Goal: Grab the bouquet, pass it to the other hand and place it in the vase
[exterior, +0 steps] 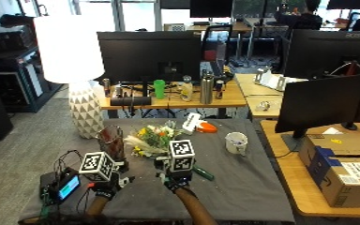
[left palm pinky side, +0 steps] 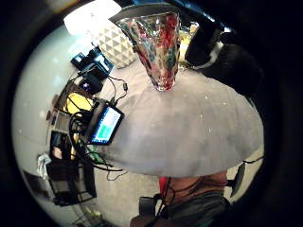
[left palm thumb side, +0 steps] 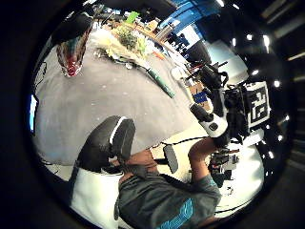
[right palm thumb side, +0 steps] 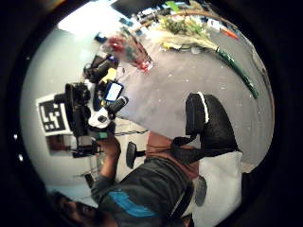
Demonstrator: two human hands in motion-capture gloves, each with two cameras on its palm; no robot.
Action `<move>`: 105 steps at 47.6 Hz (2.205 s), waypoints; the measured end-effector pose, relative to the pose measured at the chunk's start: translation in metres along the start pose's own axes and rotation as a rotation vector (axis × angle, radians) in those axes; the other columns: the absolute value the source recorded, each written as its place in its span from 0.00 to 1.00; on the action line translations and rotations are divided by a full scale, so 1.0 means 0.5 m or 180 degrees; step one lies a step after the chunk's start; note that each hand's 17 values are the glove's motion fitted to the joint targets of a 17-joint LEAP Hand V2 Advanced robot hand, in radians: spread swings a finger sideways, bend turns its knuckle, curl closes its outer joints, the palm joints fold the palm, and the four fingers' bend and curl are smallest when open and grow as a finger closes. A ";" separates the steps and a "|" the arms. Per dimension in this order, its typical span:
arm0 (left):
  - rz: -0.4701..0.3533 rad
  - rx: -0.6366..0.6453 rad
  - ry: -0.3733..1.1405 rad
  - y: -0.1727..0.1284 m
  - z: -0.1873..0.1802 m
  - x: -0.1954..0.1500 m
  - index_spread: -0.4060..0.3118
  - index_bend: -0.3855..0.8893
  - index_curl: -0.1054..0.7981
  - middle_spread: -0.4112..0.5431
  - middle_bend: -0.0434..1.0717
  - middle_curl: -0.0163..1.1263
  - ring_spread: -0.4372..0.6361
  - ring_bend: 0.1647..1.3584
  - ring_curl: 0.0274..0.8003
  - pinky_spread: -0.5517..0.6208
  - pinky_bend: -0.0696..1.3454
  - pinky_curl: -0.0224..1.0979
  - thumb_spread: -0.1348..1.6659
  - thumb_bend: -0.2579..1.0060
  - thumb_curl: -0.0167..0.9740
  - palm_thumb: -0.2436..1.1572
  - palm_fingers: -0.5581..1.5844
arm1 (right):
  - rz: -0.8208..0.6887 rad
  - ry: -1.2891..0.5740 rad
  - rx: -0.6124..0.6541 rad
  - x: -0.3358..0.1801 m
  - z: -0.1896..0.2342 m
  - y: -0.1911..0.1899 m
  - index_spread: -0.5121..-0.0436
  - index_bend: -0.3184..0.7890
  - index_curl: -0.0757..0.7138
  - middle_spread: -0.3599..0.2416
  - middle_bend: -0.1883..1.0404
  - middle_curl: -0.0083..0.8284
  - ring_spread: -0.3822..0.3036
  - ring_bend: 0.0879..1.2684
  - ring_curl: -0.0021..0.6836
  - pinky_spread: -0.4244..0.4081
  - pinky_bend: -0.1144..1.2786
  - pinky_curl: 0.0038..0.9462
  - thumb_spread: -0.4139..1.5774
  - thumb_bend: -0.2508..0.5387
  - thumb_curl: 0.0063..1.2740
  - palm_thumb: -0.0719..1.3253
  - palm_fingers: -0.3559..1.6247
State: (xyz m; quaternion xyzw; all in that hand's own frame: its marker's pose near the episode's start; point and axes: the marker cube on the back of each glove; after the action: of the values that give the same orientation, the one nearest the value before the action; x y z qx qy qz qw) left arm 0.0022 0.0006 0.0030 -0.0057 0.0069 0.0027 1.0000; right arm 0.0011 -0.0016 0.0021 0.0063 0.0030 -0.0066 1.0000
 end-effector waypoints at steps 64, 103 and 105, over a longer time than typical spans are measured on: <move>-0.0068 0.0252 0.0031 0.005 -0.046 -0.052 0.44 0.41 0.46 0.43 0.18 0.29 0.49 0.30 0.38 0.72 0.30 0.34 0.61 0.18 0.29 0.41 0.51 | 0.0270 0.0042 0.0673 0.277 0.035 -0.106 0.37 0.34 0.23 0.86 0.29 0.38 0.89 0.30 0.41 0.89 0.70 0.42 0.78 0.34 0.24 0.47 0.13; -0.0285 0.0120 0.0115 0.017 -0.003 -0.100 0.54 0.39 0.37 0.52 0.21 0.31 0.58 0.38 0.40 0.72 0.42 0.38 0.61 0.18 0.31 0.39 0.43 | 0.1015 -0.0620 -0.0987 0.342 0.239 -0.140 0.38 0.51 0.29 0.81 0.35 0.32 0.92 0.18 0.36 0.90 0.59 0.35 0.76 0.38 0.27 0.60 0.23; -0.0293 0.0090 0.0129 0.014 0.006 -0.102 0.54 0.39 0.37 0.52 0.21 0.31 0.58 0.38 0.39 0.72 0.42 0.38 0.61 0.18 0.31 0.39 0.43 | 0.1009 -0.0588 -0.0888 0.338 0.233 -0.141 0.39 0.69 0.36 0.76 0.37 0.33 0.90 0.15 0.33 0.89 0.47 0.30 0.78 0.43 0.28 0.64 0.32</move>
State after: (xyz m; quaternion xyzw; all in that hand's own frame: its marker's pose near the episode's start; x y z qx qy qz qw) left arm -0.0488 0.0075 0.0067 0.0081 0.0269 -0.0435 0.9987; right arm 0.1697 -0.0760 0.1167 -0.1322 -0.0888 0.1505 0.9757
